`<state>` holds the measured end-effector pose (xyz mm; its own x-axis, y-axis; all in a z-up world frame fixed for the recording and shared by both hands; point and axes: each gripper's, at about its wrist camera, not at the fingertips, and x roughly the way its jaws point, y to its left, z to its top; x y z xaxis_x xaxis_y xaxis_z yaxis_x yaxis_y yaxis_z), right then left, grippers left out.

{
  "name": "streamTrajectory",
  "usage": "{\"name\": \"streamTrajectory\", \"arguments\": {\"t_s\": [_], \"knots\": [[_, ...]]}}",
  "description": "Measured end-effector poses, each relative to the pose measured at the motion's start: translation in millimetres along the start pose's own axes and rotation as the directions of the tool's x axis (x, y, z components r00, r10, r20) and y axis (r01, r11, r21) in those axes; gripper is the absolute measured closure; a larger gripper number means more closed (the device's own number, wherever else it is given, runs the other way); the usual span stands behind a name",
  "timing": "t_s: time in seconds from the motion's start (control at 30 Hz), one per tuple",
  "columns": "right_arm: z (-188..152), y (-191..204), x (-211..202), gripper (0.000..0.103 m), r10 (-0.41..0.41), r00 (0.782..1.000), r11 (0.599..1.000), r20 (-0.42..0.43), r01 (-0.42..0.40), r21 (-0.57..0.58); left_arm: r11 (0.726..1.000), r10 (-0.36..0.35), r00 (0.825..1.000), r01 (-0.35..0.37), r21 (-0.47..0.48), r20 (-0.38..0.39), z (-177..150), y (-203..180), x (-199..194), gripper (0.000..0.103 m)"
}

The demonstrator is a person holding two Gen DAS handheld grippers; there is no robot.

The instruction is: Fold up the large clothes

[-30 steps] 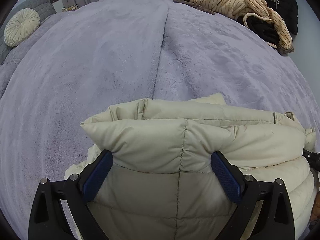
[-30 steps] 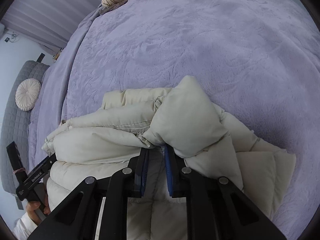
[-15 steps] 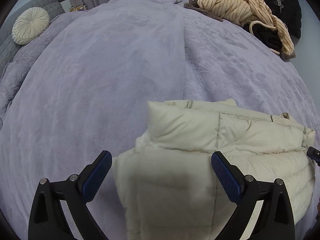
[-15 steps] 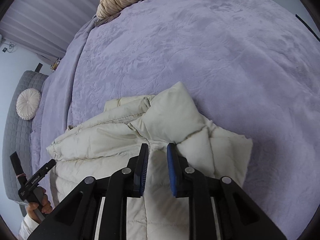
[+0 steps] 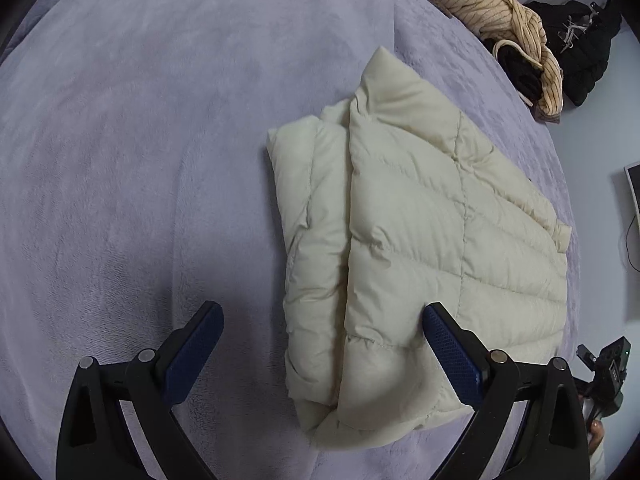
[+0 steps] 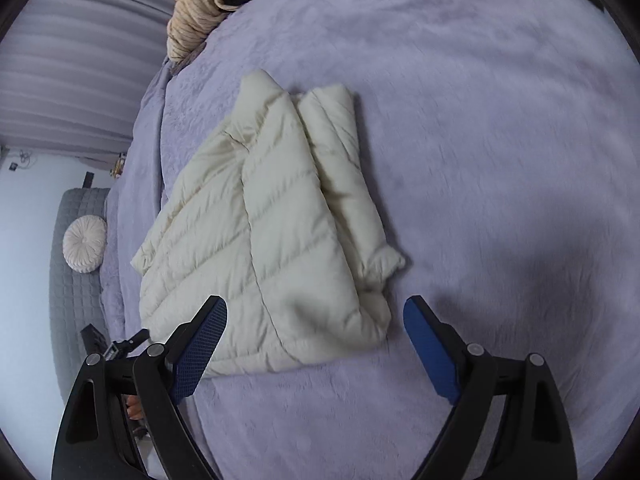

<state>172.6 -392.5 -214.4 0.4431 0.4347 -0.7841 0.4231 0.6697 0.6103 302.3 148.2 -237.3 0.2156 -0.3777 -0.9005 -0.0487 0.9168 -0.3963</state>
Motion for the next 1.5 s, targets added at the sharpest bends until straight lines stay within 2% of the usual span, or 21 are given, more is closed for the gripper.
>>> {"name": "streamTrajectory", "arguments": {"t_s": [0.13, 0.23, 0.3, 0.5, 0.53, 0.57, 0.6, 0.63, 0.67, 0.7, 0.73, 0.77, 0.97, 1.2, 1.5], "knots": [[-18.7, -15.7, 20.0, 0.011, 0.048, 0.998, 0.996, -0.035, -0.045, 0.072, 0.999, -0.042, 0.999, 0.042, -0.013, -0.019, -2.0, -4.6, 14.0, 0.003], [-21.0, -19.3, 39.7, 0.011, 0.141, 0.989, 0.981, -0.036, -0.135, 0.139, 0.998, -0.067, 0.997, 0.066, -0.019, -0.042, 2.1, -10.0, 26.5, 0.003], [-20.5, -18.6, 53.2, 0.011, 0.186, 0.982, 0.969, -0.027, -0.178, 0.174, 0.997, -0.069, 0.996, 0.068, -0.019, -0.048, 5.8, -13.8, 33.5, 0.003], [-17.7, -14.8, 83.3, 0.011, 0.247, 0.969, 0.942, 0.003, -0.241, 0.235, 0.999, -0.047, 0.999, 0.047, -0.008, -0.023, 7.7, -23.0, 37.6, 0.004], [-16.7, -14.3, 85.3, 0.011, 0.252, 0.968, 0.938, 0.008, -0.246, 0.243, 0.999, -0.046, 0.999, 0.046, 0.003, -0.011, 6.9, -25.1, 35.7, 0.016], [-16.9, -14.2, 86.5, 0.013, 0.259, 0.966, 0.934, 0.014, -0.255, 0.252, 0.998, -0.062, 0.998, 0.062, 0.014, -0.007, 6.5, -27.3, 33.6, 0.035], [-17.4, -14.2, 87.2, 0.025, 0.277, 0.961, 0.926, 0.020, -0.273, 0.260, 0.997, -0.070, 0.998, 0.070, 0.024, -0.003, 5.8, -30.4, 31.1, 0.042], [-17.0, -16.8, 87.4, 0.049, 0.291, 0.957, 0.920, 0.020, -0.285, 0.270, 0.997, -0.070, 0.998, 0.070, 0.042, 0.008, 5.0, -33.8, 26.7, 0.055], [-17.5, -18.1, 87.9, 0.062, 0.308, 0.951, 0.912, 0.019, -0.301, 0.279, 0.995, -0.077, 0.997, 0.075, 0.069, 0.017, 3.9, -38.1, 22.0, 0.067], [-18.4, -18.7, 87.2, 0.072, 0.332, 0.943, 0.902, 0.024, -0.325, 0.283, 0.993, -0.080, 0.997, 0.077, 0.095, 0.024, 3.0, -42.5, 17.0, 0.071], [-19.0, -18.4, 83.1, 0.078, 0.338, 0.940, 0.902, 0.033, -0.334, 0.274, 0.990, -0.079, 0.996, 0.075, 0.120, 0.031, 2.6, -46.5, 12.5, 0.075], [-20.0, -15.4, 79.9, 0.080, 0.334, 0.942, 0.908, 0.035, -0.332, 0.257, 0.987, -0.078, 0.996, 0.072, 0.143, 0.037, 2.9, -49.4, 7.6, 0.077], [-28.6, -11.6, 61.4, 0.082, 0.350, 0.936, 0.907, 0.039, -0.349, 0.237, 0.980, -0.100, 0.994, 0.092, 0.175, 0.038, -5.1, -48.3, -17.2, 0.077], [-51.6, -14.4, 43.0, 0.082, 0.323, 0.946, 0.919, 0.003, -0.314, 0.240, 0.979, -0.060, 0.998, 0.058, 0.195, 0.003, -46.2, -40.1, -31.1, 0.077], [-81.6, -20.7, 32.2, 0.082, 0.270, 0.962, 0.927, -0.039, -0.249, 0.280, 0.986, -0.003, 1.000, 0.008, 0.165, -0.029, -91.8, -28.3, -32.3, 0.077]]}}
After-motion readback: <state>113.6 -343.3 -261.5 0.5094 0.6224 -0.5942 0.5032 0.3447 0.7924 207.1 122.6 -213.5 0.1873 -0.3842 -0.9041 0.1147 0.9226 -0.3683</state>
